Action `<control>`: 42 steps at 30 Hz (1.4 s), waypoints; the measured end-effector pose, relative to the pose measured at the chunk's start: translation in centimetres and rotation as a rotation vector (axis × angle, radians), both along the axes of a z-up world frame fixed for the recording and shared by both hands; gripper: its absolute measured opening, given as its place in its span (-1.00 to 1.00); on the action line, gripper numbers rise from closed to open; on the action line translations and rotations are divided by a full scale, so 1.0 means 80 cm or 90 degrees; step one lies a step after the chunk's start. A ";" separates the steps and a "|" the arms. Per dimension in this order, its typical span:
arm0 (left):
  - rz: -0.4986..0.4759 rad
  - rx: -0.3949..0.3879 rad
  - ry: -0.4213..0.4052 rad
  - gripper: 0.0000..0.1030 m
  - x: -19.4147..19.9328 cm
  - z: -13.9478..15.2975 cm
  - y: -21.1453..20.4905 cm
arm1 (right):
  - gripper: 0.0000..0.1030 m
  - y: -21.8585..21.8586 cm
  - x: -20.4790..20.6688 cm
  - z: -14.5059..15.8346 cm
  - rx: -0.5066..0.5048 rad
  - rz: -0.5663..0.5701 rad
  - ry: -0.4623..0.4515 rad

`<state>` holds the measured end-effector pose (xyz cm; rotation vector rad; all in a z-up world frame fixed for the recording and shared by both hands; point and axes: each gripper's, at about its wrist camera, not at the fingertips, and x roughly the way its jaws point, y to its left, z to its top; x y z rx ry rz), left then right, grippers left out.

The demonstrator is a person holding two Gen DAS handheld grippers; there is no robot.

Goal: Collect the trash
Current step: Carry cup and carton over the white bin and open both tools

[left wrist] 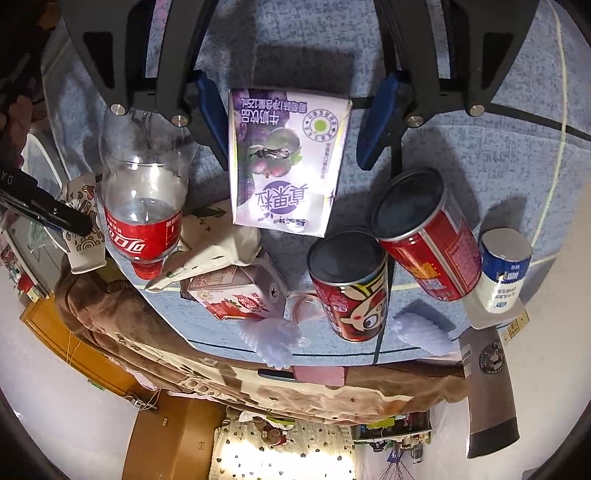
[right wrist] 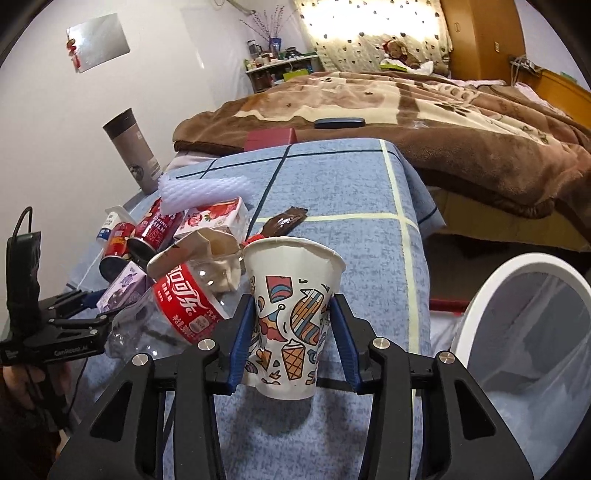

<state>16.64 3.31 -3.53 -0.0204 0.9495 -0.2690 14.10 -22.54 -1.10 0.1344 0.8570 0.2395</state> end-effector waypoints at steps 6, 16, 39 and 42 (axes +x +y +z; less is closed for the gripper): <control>0.009 -0.013 -0.001 0.13 -0.004 0.002 0.002 | -0.16 0.001 -0.003 -0.004 0.005 -0.001 0.007; 0.031 -0.015 -0.038 0.12 -0.026 0.029 0.009 | -0.16 -0.002 -0.014 0.005 0.014 -0.008 -0.008; -0.124 -0.033 -0.140 0.13 -0.069 0.109 -0.156 | -0.16 -0.103 -0.088 0.061 0.025 -0.128 -0.094; -0.151 -0.026 -0.141 0.13 -0.070 0.106 -0.189 | -0.16 -0.125 -0.096 0.060 0.017 -0.157 -0.092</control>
